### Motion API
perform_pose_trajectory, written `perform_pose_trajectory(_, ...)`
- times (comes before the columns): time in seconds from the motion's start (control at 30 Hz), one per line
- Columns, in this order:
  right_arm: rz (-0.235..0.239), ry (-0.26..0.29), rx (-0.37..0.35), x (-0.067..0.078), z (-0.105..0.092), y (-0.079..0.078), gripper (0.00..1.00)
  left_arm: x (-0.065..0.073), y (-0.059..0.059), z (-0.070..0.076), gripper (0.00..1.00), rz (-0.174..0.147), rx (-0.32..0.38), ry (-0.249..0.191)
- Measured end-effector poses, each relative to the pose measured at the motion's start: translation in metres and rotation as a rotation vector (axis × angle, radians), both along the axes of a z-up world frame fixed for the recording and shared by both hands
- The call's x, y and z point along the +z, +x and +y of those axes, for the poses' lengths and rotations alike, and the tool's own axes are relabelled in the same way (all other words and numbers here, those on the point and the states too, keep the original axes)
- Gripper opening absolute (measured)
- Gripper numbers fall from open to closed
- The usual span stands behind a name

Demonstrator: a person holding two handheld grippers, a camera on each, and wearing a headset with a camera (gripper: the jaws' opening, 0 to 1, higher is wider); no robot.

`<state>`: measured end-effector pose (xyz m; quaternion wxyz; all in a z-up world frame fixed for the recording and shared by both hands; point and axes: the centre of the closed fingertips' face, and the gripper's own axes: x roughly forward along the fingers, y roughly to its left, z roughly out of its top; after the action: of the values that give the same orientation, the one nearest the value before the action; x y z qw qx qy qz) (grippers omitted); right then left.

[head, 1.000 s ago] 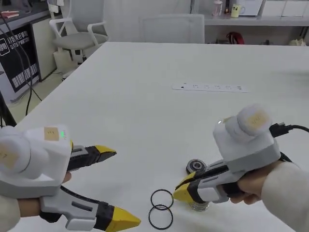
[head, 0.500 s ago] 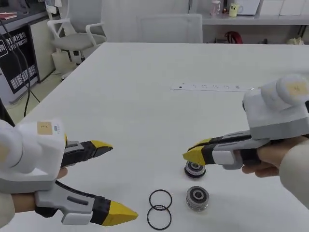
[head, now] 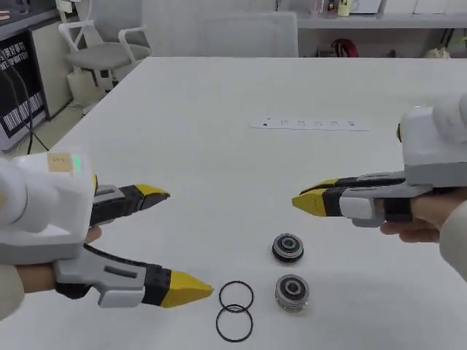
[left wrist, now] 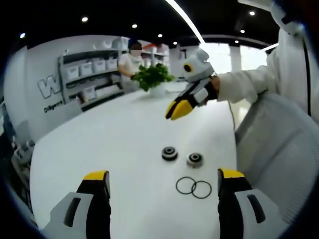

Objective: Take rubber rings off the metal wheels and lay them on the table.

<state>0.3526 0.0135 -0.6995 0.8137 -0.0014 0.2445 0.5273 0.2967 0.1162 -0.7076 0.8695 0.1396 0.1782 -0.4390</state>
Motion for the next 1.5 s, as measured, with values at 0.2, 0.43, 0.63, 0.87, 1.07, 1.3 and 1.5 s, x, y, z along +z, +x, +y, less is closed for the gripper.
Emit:
perform_pose_trajectory(0.2, -0.008, -0.031, 0.003, -0.009, -0.005, 0.002, 0.13, 0.008, 0.013, -0.004, 0.89, -0.045, 0.010, 0.026)
perform_pose_trajectory(0.43, 0.000, -0.048, -0.016, -0.021, -0.013, 0.009, 0.16, 0.016, 0.026, -0.012, 0.85, -0.039, 0.003, 0.007)
perform_pose_trajectory(0.63, 0.010, -0.059, -0.032, -0.035, -0.020, 0.014, 0.16, 0.027, 0.042, -0.022, 0.84, -0.037, -0.001, -0.046)
perform_pose_trajectory(0.87, 0.022, -0.079, -0.035, -0.055, -0.028, 0.016, 0.16, 0.023, 0.053, -0.043, 0.79, -0.031, -0.052, -0.050)
perform_pose_trajectory(1.07, 0.031, -0.108, -0.019, -0.070, -0.030, 0.013, 0.19, 0.016, 0.060, -0.060, 0.73, -0.018, -0.096, -0.053)
perform_pose_trajectory(1.3, 0.025, -0.141, 0.017, -0.083, -0.024, 0.006, 0.22, 0.012, 0.067, -0.077, 0.62, -0.002, -0.130, -0.084)
perform_pose_trajectory(1.5, 0.009, -0.174, 0.053, -0.094, -0.019, 0.000, 0.24, -0.009, 0.070, -0.089, 0.52, 0.026, -0.148, -0.070)
